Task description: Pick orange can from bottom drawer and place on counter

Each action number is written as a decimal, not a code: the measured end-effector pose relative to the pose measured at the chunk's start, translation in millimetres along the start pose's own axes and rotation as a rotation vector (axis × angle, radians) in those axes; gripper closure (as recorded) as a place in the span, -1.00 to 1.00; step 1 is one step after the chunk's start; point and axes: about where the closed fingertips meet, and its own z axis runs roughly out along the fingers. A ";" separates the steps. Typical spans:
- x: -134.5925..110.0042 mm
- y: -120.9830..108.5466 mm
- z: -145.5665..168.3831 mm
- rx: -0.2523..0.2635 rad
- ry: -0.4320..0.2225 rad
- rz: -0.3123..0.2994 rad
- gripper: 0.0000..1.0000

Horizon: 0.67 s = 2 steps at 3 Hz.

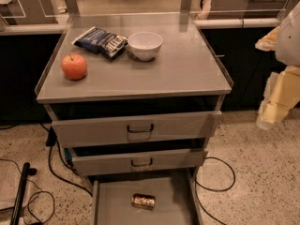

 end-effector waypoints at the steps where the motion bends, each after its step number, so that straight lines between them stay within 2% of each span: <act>1: -1.0 2.9 0.5 0.007 -0.020 -0.005 -1.00; 2: -2.9 13.8 13.0 -0.018 -0.051 -0.013 -1.00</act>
Offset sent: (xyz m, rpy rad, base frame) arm -0.0155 0.0146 -0.0369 0.0883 0.0366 0.0542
